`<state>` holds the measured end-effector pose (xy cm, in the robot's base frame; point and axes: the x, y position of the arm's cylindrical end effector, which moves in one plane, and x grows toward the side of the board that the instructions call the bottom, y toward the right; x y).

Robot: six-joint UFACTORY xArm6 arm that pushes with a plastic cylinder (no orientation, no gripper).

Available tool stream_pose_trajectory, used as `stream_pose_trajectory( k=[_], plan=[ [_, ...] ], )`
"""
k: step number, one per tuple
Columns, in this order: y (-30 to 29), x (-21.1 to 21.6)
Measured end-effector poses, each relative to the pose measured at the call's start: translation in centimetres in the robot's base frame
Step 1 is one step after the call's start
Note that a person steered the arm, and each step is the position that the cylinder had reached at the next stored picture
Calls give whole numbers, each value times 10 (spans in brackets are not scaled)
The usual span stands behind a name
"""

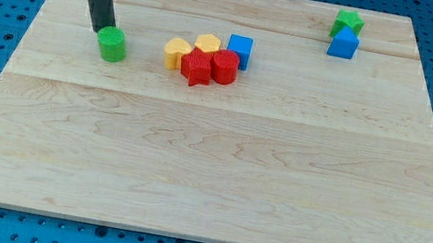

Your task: Move the green circle towards the center of the board

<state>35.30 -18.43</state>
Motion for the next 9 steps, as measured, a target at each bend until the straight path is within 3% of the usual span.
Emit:
stream_pose_trajectory(
  k=[1, 2, 3, 9],
  plan=[
    [-1, 31],
    [-44, 36],
    [-34, 54],
    [1, 39]
  ],
)
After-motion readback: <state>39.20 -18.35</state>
